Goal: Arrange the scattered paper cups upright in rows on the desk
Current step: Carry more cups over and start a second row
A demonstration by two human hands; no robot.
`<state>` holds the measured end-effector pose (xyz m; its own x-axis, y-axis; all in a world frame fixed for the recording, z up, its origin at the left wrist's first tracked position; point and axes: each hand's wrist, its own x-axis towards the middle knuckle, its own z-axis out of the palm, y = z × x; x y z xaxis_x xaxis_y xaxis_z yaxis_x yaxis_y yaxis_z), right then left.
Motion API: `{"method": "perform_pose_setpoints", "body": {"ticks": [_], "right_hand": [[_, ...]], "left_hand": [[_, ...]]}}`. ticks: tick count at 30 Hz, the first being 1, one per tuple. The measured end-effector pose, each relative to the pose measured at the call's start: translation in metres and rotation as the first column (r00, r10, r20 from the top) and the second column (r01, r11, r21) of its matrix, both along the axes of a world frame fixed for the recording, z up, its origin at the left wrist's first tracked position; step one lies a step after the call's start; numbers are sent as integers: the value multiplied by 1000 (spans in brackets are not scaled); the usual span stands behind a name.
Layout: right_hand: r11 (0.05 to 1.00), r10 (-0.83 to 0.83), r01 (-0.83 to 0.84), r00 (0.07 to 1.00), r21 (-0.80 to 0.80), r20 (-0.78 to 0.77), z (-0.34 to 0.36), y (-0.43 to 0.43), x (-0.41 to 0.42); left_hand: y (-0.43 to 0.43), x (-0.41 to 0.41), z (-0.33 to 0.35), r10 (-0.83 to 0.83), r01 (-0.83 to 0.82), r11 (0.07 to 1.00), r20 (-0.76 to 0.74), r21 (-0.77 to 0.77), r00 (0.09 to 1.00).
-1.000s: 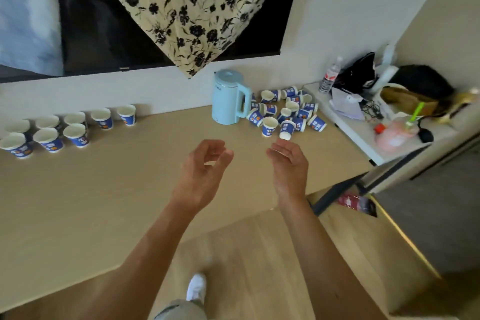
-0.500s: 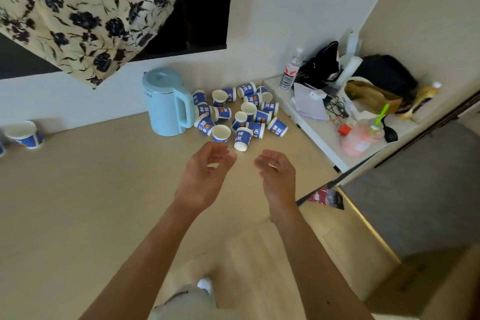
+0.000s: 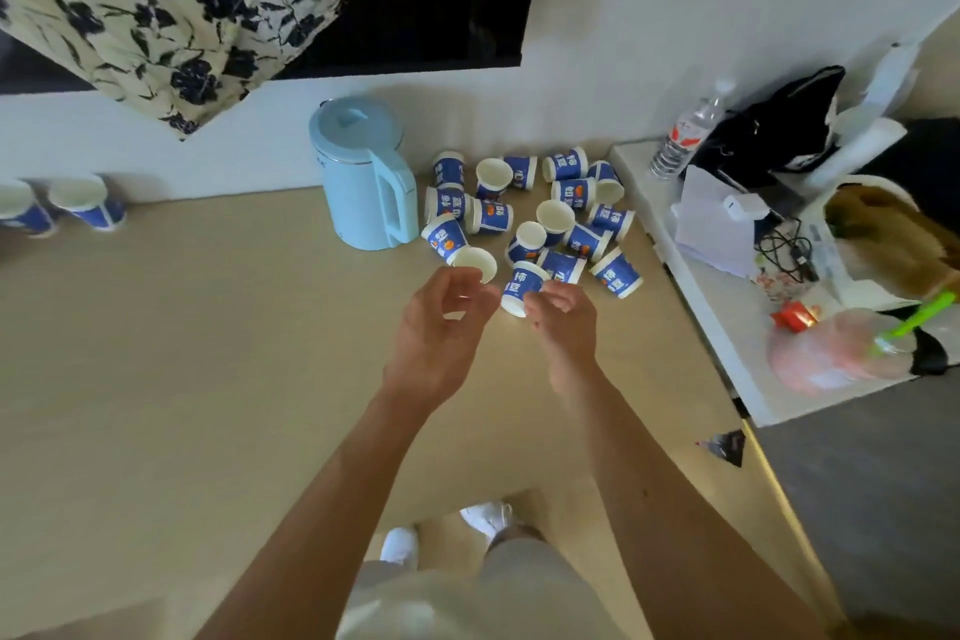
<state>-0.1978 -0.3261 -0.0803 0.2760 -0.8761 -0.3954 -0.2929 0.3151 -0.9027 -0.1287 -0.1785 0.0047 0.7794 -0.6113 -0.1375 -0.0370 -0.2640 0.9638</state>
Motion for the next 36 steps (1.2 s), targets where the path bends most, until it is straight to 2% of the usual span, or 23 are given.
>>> {"method": "perform_pose_setpoints", "body": {"ticks": [8, 14, 18, 25, 30, 33, 36], "right_hand": [[996, 44, -25, 973, 86, -226, -73, -74, 46], [985, 144, -87, 884, 146, -445, -108, -89, 68], [983, 159, -93, 863, 159, -479, -120, -95, 75], [986, 144, -101, 921, 136, -363, -134, -101, 67], [981, 196, -195, 977, 25, -84, -115, -97, 41], [943, 325, -319, 944, -91, 59, -91, -92, 23], [869, 483, -450, 863, -206, 148, -68, -87, 8]], "left_hand": [[-47, -1, -12, 257, -256, 966, -47, 32, 965], [-51, -4, -20, 405, -403, 913, -17, 58, 914], [-48, -12, -26, 450, -446, 889, -21, 103, 893], [-56, -19, -29, 457, -450, 878, 0, 164, 890], [-76, -21, -40, 423, -413, 890, -11, 192, 906], [-90, -23, -49, 395, -374, 900, -57, 223, 917], [-103, -24, -57, 377, -348, 902, -75, 256, 923]]}}
